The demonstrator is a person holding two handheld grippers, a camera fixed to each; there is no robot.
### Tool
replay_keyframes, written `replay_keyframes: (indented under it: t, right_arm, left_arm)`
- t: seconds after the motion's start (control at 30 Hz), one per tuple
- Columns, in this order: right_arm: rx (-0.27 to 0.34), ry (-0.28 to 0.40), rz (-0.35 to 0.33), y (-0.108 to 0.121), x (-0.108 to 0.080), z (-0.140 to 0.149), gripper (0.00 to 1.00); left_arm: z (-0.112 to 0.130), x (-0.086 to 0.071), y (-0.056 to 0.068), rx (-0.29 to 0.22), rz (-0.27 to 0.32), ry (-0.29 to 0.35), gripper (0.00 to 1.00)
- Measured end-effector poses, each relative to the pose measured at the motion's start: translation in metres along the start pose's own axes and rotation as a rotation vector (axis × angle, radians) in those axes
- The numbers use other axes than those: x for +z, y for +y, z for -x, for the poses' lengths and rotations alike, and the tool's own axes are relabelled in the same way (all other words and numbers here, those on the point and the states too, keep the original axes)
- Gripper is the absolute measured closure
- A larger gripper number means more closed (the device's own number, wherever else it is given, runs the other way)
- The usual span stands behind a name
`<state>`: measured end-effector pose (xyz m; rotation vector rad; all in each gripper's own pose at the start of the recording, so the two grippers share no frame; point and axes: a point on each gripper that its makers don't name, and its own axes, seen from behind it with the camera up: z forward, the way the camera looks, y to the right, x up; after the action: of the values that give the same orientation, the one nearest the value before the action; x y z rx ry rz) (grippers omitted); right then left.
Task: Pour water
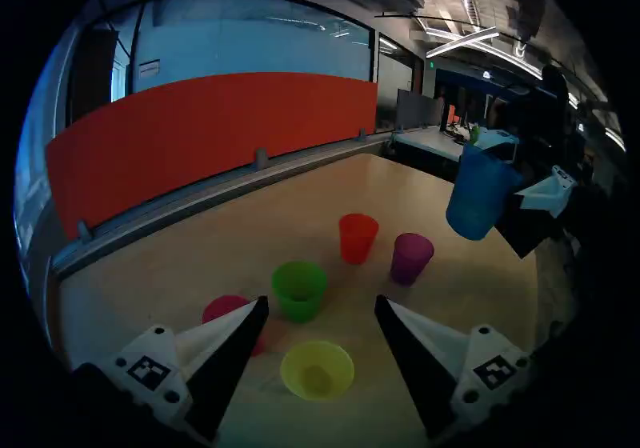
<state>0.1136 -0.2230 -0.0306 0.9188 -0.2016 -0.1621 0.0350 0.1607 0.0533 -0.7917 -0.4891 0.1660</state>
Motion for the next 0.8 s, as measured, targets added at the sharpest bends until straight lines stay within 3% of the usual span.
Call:
replay_keyframes:
  t: [0.8]
  right_arm:
    - [0.001, 0.085, -0.021, 0.005, 0.001, -0.021, 0.10]
  left_arm:
    - [0.010, 0.015, -0.008, -0.002, 0.003, -0.061, 0.01]
